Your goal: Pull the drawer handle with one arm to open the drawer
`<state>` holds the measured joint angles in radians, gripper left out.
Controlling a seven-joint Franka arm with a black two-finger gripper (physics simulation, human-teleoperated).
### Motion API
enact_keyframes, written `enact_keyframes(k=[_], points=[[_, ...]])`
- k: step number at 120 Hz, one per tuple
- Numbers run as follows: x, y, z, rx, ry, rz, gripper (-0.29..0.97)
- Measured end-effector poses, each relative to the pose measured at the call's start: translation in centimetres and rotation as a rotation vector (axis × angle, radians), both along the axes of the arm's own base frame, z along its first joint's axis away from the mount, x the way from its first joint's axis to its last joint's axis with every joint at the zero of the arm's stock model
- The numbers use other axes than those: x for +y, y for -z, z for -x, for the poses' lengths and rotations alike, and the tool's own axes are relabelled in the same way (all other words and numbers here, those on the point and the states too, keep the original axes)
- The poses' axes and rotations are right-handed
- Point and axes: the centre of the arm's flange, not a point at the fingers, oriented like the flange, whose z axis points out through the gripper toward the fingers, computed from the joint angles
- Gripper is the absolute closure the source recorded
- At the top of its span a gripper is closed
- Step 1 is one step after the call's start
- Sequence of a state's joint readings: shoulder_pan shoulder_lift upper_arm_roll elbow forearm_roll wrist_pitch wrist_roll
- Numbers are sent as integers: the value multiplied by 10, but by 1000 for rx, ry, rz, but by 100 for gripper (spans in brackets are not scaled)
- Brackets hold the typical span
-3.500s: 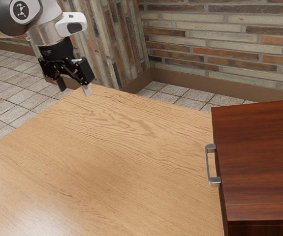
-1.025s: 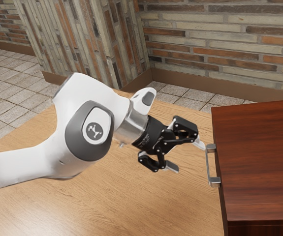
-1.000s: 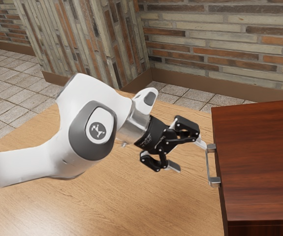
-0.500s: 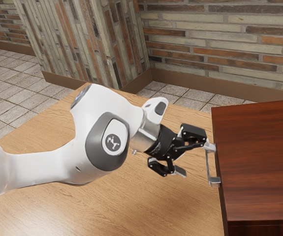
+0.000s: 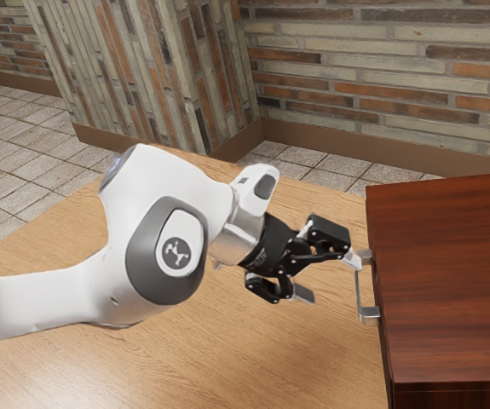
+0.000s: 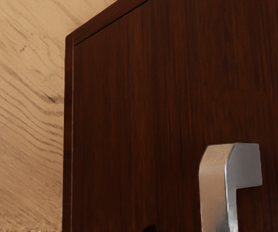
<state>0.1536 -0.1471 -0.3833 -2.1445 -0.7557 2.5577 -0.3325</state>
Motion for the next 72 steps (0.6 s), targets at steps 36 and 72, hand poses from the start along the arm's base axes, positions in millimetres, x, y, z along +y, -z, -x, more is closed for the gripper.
enact_keyframes(k=[36, 72], points=[[-2, -1, -3, -35, 69, -123, 0], [-4, -8, -11, -64, 101, -176, 0]])
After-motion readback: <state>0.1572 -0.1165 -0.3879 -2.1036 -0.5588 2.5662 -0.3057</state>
